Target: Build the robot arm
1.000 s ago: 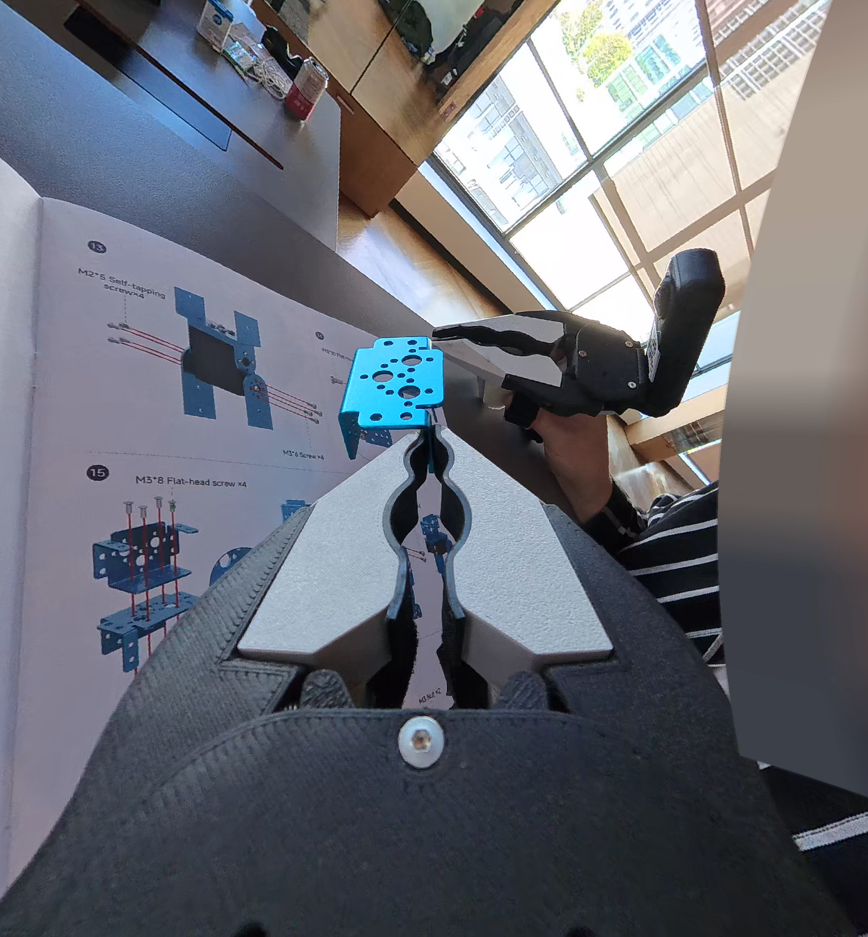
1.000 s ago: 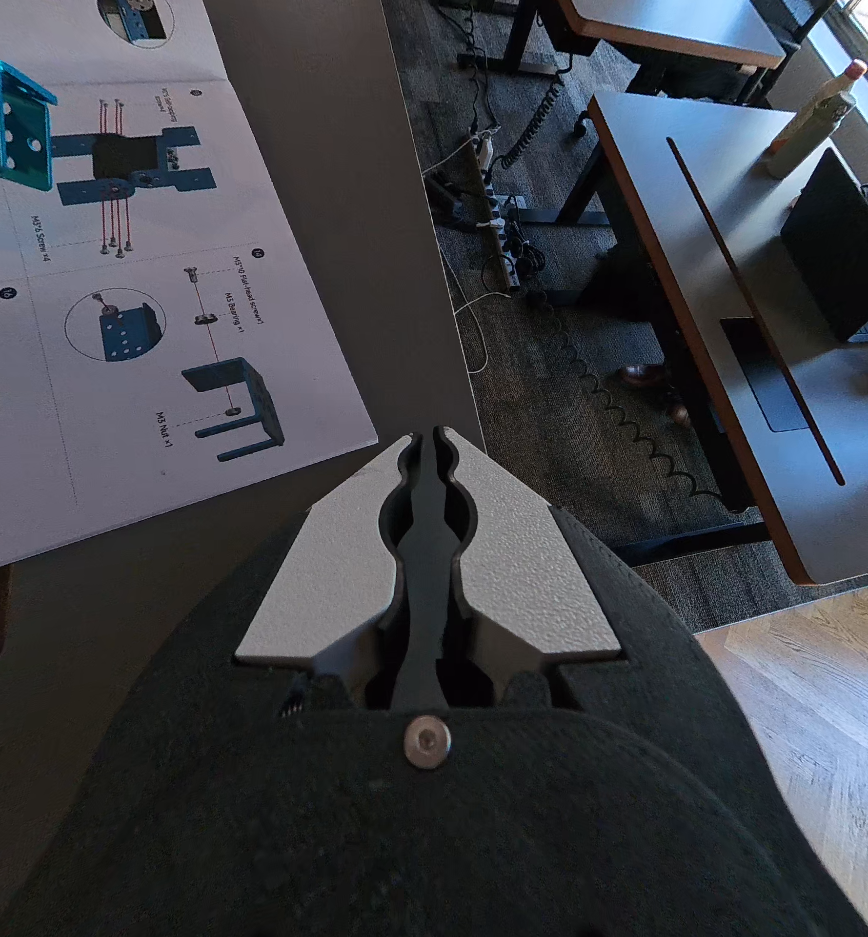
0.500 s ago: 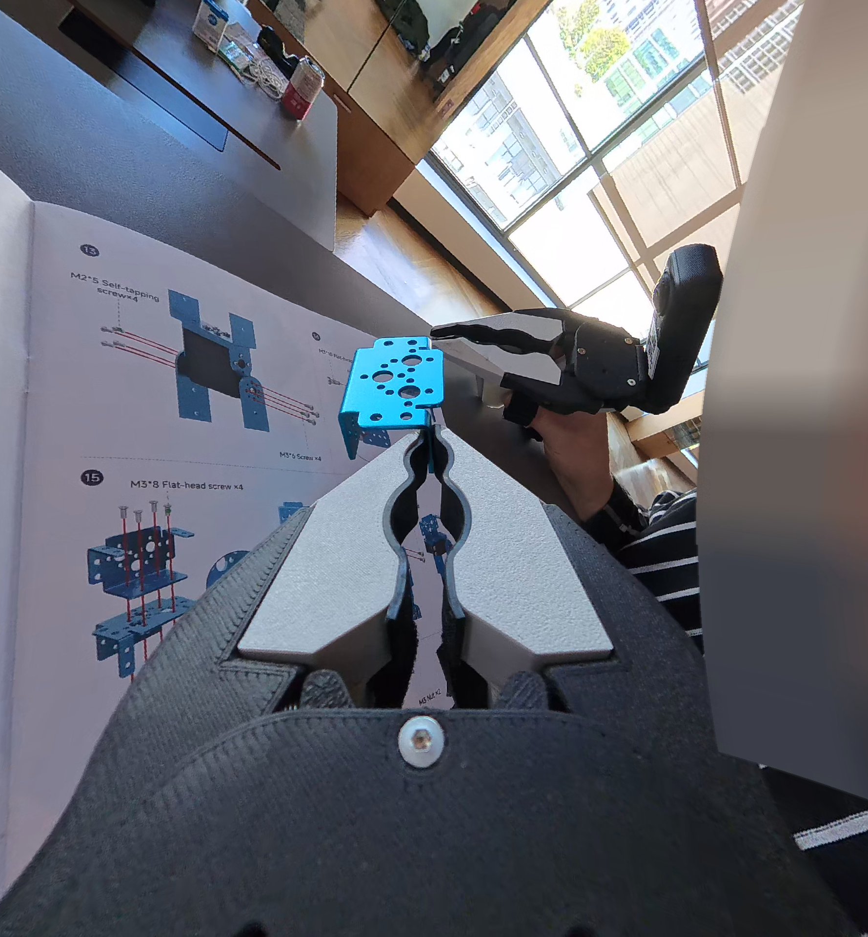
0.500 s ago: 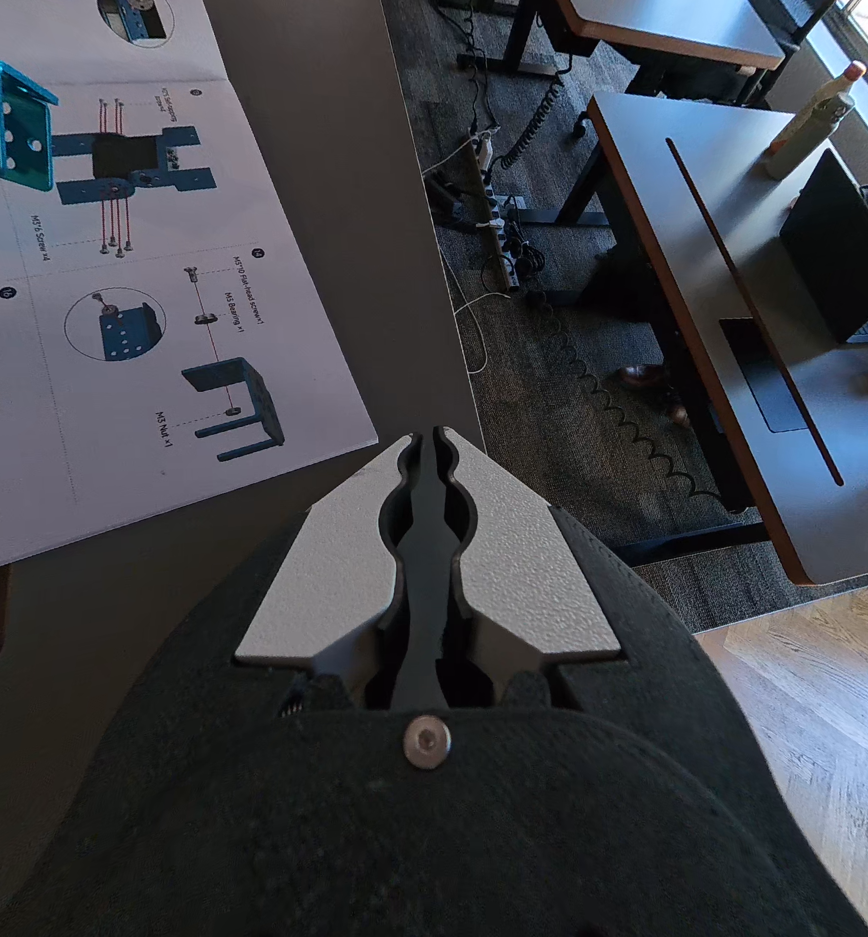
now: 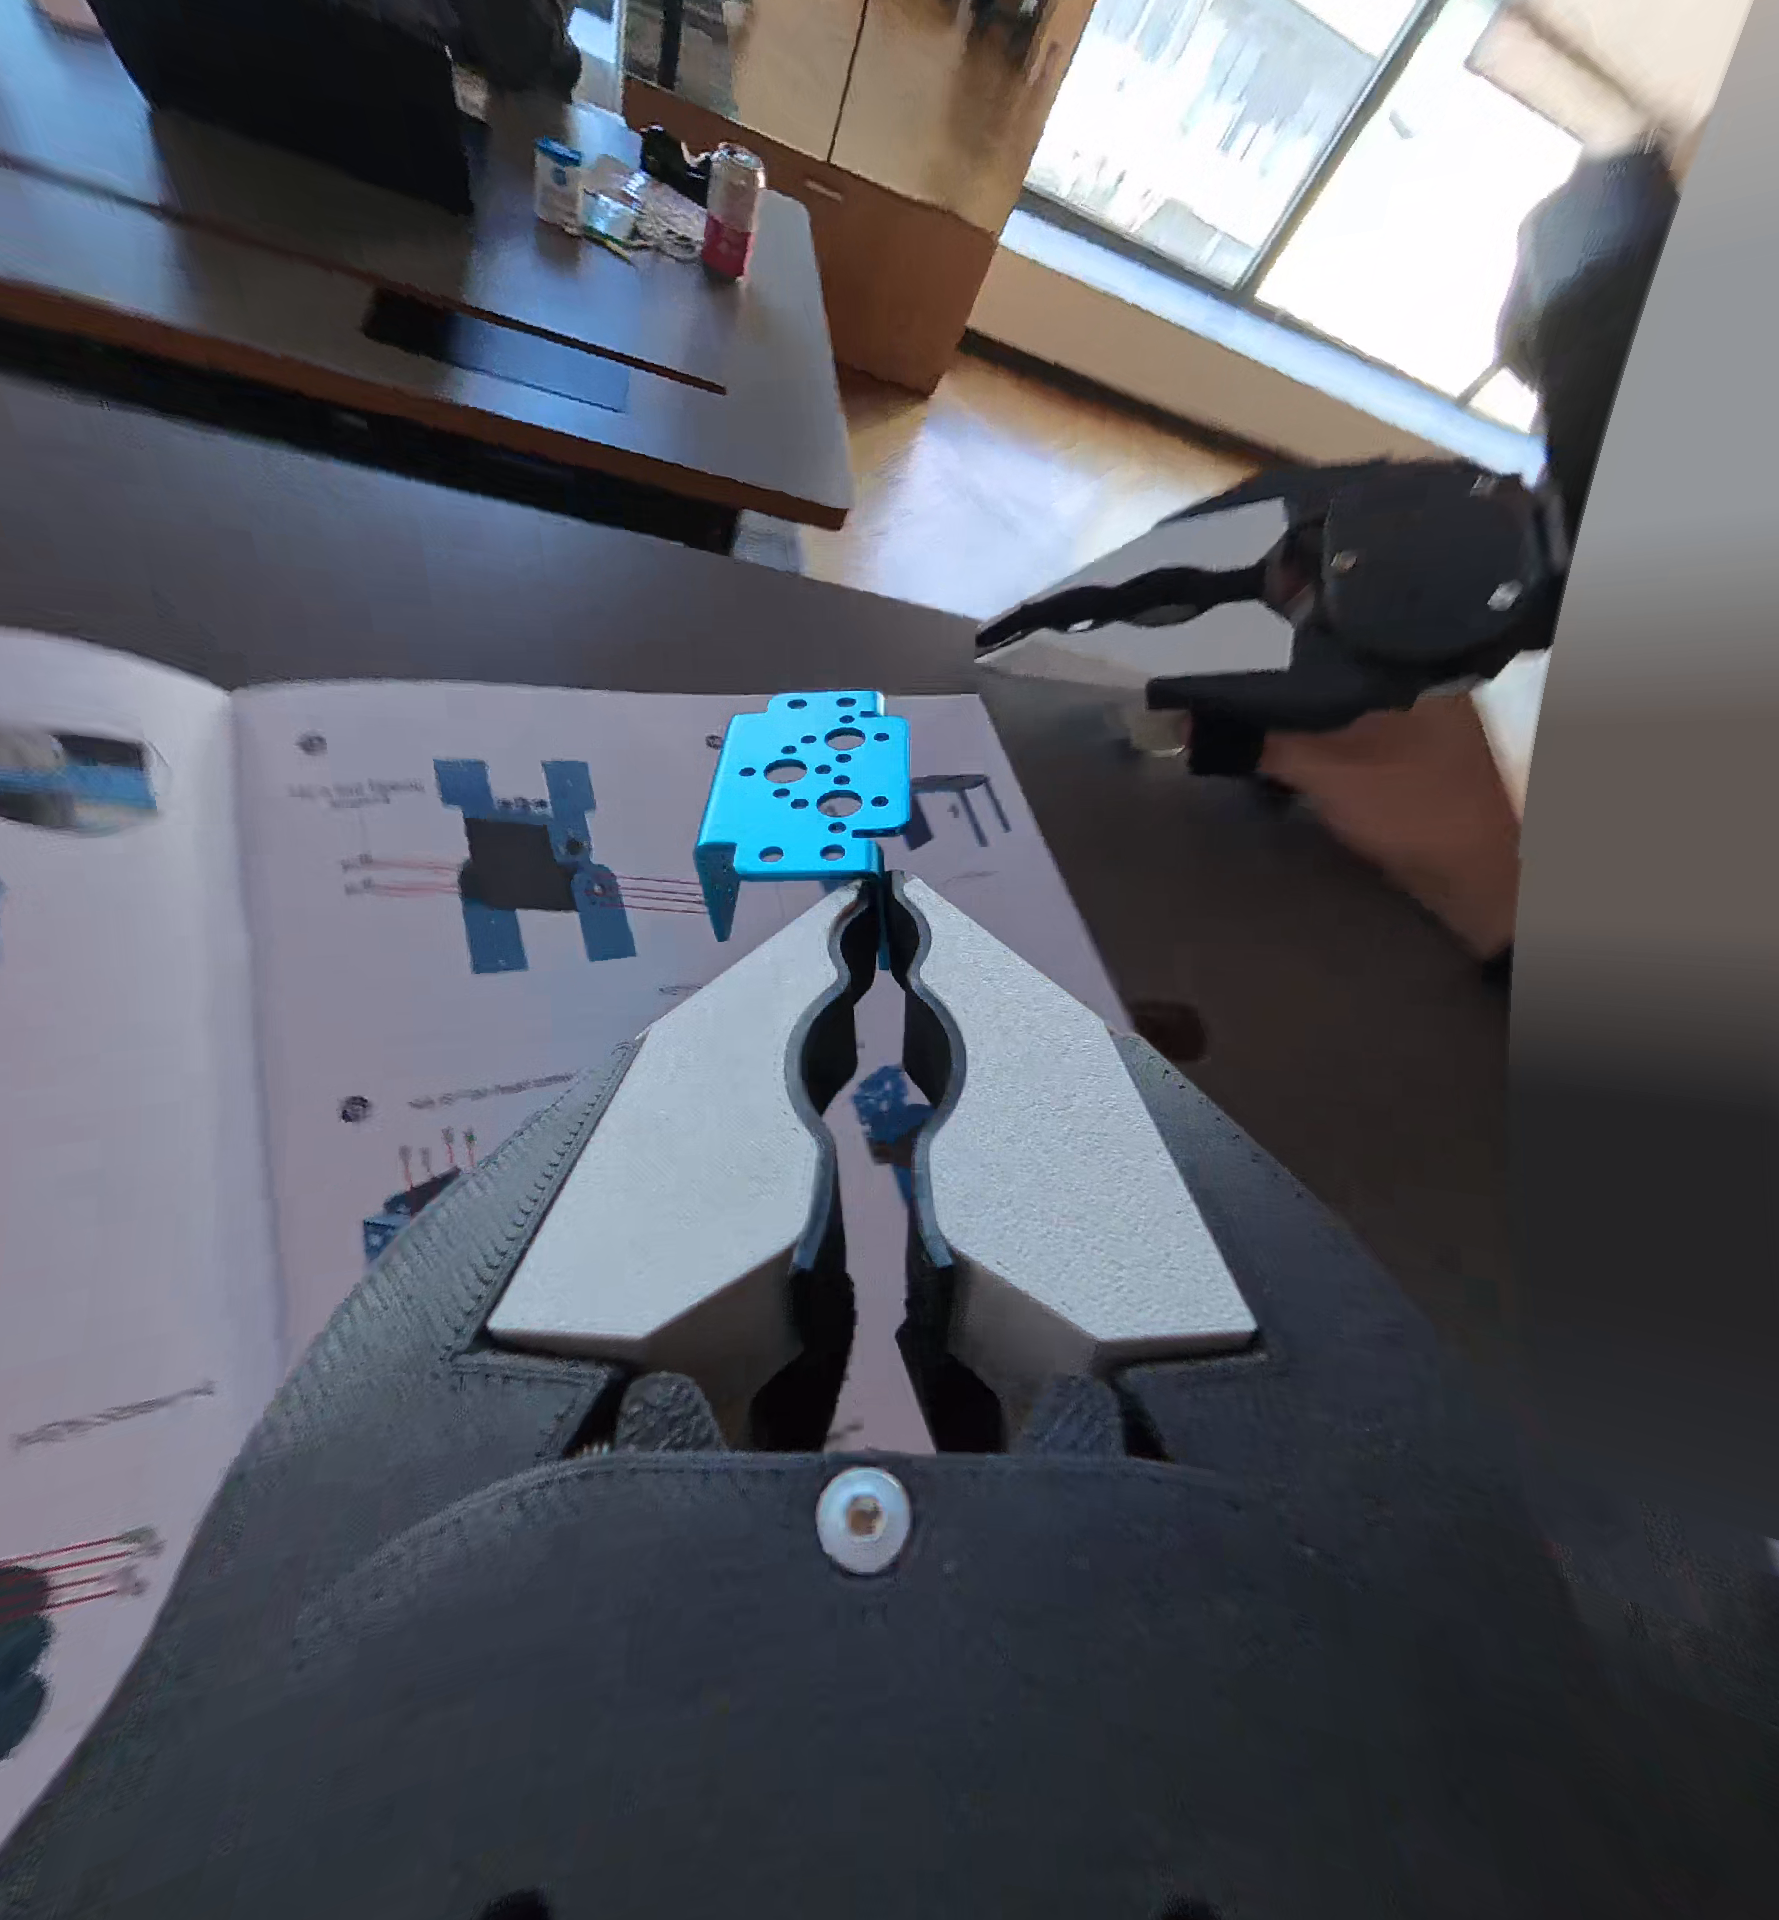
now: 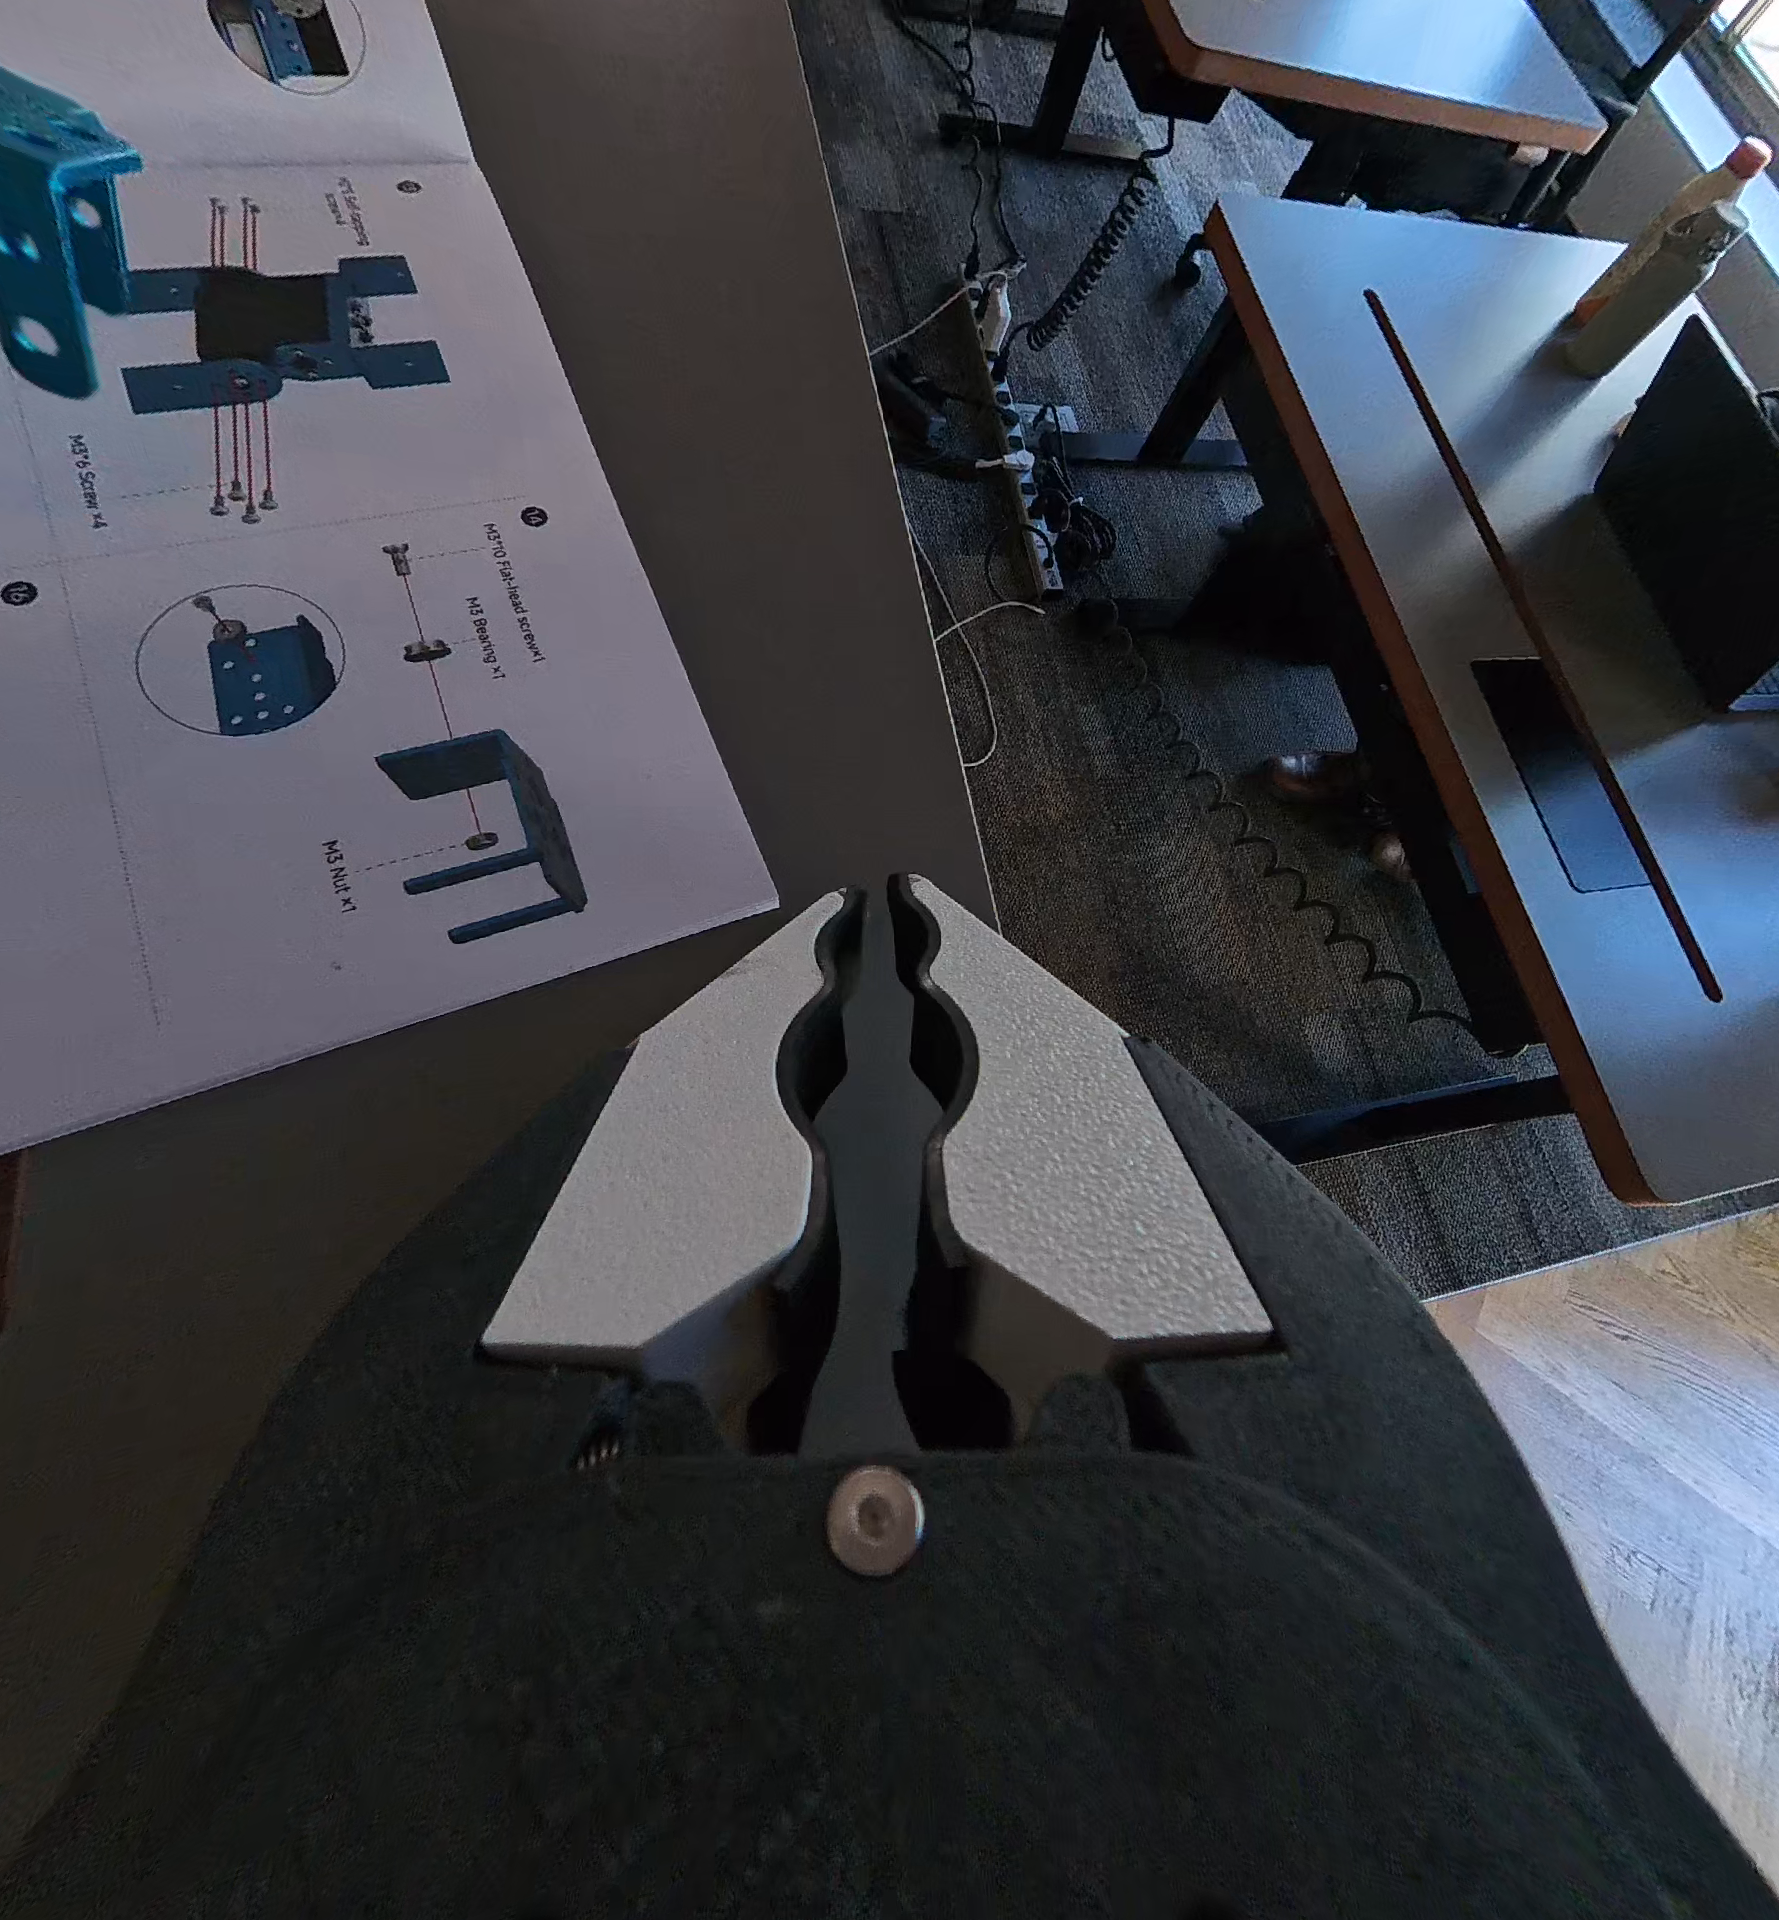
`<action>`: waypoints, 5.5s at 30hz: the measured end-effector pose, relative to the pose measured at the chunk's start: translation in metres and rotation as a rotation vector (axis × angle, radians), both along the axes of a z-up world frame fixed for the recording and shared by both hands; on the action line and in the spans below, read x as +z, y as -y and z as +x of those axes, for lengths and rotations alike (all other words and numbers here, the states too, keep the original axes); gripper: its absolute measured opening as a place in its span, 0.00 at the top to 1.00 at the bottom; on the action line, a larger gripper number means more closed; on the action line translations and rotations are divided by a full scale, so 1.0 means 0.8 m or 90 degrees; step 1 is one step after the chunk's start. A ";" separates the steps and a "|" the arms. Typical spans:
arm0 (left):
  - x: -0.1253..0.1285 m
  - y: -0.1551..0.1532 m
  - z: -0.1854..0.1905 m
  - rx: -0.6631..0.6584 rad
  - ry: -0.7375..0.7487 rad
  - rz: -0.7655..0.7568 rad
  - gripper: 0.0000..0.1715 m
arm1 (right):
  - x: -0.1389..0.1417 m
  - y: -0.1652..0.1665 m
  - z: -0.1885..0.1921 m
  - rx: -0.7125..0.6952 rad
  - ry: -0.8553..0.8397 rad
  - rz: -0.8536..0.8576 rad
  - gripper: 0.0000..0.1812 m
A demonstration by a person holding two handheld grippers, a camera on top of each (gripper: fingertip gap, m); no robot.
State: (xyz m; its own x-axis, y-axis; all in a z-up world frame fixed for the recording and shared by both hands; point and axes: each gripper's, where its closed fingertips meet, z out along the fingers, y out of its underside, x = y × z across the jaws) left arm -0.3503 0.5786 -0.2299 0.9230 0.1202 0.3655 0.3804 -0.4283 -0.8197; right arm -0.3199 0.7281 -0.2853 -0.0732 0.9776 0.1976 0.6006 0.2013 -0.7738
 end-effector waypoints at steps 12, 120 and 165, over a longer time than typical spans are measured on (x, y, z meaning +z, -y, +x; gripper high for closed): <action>-0.010 -0.003 0.000 -0.004 -0.115 -0.049 1.00 | 0.000 0.000 0.000 0.000 0.000 -0.001 0.97; -0.072 0.304 0.197 0.131 -0.055 -0.281 0.95 | 0.002 0.006 -0.004 0.017 -0.008 0.040 0.97; -0.070 0.319 0.208 0.144 -0.052 -0.297 0.94 | 0.003 0.007 -0.004 0.021 -0.009 0.044 0.96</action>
